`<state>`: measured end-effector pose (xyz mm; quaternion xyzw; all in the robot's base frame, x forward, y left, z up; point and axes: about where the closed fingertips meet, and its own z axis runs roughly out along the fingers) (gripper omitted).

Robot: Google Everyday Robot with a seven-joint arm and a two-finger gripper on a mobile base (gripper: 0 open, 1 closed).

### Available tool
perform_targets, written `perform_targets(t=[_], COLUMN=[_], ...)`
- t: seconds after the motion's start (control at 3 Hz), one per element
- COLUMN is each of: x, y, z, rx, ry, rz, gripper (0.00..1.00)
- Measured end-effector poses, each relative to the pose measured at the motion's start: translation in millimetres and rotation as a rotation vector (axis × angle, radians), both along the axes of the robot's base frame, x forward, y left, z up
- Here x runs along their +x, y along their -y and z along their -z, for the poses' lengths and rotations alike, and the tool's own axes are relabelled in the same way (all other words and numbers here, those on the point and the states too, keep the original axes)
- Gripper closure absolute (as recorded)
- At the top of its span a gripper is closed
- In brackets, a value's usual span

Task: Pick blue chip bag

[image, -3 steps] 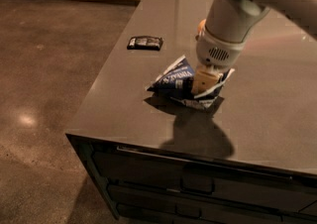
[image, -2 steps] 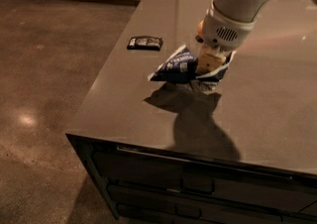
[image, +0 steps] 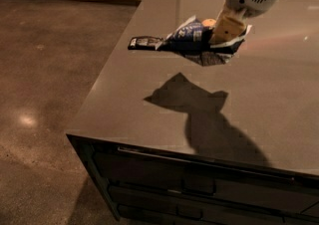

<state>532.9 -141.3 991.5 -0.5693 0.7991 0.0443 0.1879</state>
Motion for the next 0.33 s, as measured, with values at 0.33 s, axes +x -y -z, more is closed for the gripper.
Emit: perform_targets(t=[0.33], x=[2.6], y=[-2.2], z=[-2.3], rx=[0.004], ry=[0.015], rz=[0.001], gripper=[1.00])
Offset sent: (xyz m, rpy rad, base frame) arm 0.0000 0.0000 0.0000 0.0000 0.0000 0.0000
